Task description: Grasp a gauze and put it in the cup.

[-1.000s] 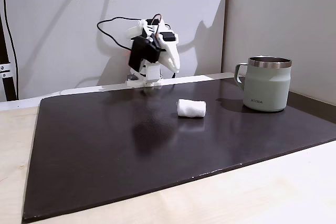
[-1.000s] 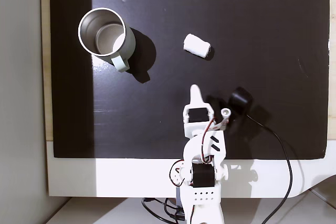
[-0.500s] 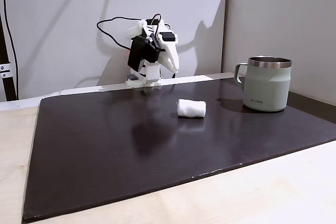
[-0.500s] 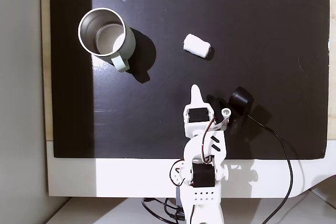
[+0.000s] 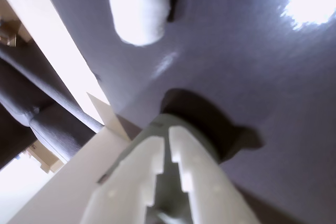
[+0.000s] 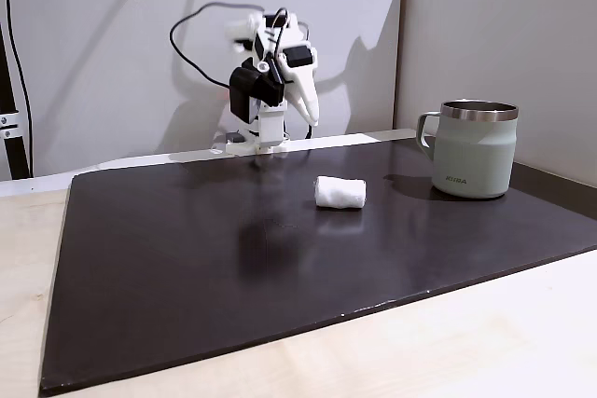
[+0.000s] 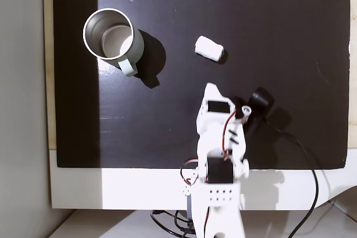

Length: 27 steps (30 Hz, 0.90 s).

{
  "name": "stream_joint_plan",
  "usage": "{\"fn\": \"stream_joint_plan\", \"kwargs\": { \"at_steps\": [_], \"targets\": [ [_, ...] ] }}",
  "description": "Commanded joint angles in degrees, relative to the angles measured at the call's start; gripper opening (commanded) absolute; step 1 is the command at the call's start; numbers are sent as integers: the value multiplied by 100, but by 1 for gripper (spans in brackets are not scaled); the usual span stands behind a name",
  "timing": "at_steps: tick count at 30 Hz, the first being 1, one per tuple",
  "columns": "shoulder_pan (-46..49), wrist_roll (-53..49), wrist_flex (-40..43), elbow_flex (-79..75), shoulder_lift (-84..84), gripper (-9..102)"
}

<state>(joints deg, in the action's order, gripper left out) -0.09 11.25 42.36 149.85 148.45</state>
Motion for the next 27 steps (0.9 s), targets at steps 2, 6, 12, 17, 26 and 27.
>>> {"fn": "stream_joint_plan", "kwargs": {
  "at_steps": [2, 6, 12, 17, 26, 27],
  "targets": [
    [-88, 466, 281, -2145, -1731, 0],
    [-35, 694, 606, -3287, -2777, 3],
    [44, 1011, 1178, -4465, -3938, 23],
    [18, 1116, 1529, -4992, -4658, 34],
    [97, 1608, 1828, -5625, -5792, 37],
    [88, 1635, 1828, -5678, -5915, 37]
  ]
}}
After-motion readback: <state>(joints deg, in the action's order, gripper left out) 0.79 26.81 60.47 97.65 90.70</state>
